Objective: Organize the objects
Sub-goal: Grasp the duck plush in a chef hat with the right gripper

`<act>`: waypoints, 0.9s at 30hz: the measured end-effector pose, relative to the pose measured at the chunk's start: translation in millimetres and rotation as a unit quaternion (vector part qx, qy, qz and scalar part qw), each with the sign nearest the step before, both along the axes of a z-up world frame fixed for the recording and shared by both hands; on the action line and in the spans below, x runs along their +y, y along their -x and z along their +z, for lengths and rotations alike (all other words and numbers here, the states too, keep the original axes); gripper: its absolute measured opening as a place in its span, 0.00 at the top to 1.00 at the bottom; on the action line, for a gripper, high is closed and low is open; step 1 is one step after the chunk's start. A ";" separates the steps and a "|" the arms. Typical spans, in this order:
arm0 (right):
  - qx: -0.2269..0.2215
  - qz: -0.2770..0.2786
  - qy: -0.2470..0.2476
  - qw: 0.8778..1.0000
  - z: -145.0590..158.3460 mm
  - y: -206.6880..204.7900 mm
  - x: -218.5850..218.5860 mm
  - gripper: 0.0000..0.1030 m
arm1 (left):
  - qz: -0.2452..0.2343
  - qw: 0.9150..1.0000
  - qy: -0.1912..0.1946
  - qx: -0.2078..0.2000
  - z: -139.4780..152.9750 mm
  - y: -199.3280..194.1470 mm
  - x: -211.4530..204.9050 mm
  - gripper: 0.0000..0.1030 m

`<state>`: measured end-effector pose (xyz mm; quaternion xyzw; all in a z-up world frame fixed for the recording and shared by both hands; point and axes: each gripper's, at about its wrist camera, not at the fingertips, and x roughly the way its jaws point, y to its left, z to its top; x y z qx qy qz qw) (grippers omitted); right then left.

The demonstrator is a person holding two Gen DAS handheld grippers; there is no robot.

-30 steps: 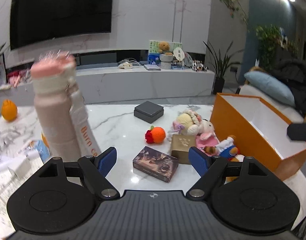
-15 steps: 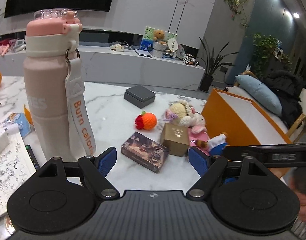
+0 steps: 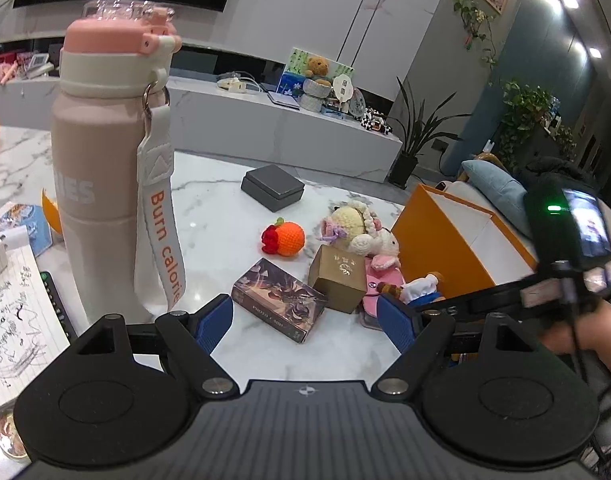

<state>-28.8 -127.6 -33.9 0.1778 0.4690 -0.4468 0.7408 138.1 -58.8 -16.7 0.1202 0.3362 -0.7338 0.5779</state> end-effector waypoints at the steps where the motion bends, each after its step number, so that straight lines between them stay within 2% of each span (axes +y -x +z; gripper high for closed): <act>1: 0.024 0.007 -0.005 1.000 -3.6 -7.0 -2.1 0.25 | 0.000 1.000 -0.004 0.005 -0.6 -1.3 -0.7 0.09; 5: 0.098 0.049 -0.033 0.993 -14.6 -25.8 -11.5 0.33 | -0.005 1.000 -0.008 0.018 -0.7 -6.0 -0.3 0.09; 7: 0.136 0.059 -0.033 0.988 -18.8 -33.0 -18.1 0.44 | -0.006 1.000 -0.006 0.023 0.7 -8.2 2.4 0.09; 10: 0.163 0.062 -0.051 0.983 -22.1 -42.2 -27.5 0.44 | -0.007 0.999 -0.009 0.036 0.8 -13.1 3.6 0.09; 12: 0.200 0.074 -0.051 0.976 -27.8 -51.1 -30.9 0.44 | -0.015 0.999 -0.013 0.047 0.5 -16.2 3.6 0.09; 14: 0.249 0.095 -0.050 0.962 -40.1 -60.0 -29.0 0.38 | -0.015 0.998 -0.015 0.053 -0.1 -18.1 3.9 0.09; 15: 0.256 0.103 -0.055 0.960 -43.0 -62.8 -27.6 0.33 | -0.018 0.998 -0.016 0.053 -0.2 -18.7 4.4 0.09; 17: 0.251 0.104 -0.074 0.960 -44.9 -65.1 -27.5 0.45 | -0.017 0.998 -0.016 0.051 -0.3 -19.0 5.7 0.09; 19: 0.243 0.098 -0.090 0.961 -44.5 -61.0 -28.9 0.51 | -0.023 0.998 -0.017 0.054 -0.5 -19.8 6.1 0.09; 23: 0.207 0.132 -0.134 0.960 -35.8 -46.2 -13.7 0.52 | -0.030 0.997 -0.024 0.064 -1.9 -21.1 4.3 0.09; 24: 0.191 0.137 -0.144 0.961 -32.0 -41.6 -10.0 0.55 | -0.032 0.997 -0.025 0.062 -2.0 -20.6 4.4 0.09; 27: 0.166 0.113 -0.141 0.969 -25.8 -32.7 -11.0 0.57 | -0.038 0.998 -0.032 0.036 -4.2 -15.1 1.2 0.09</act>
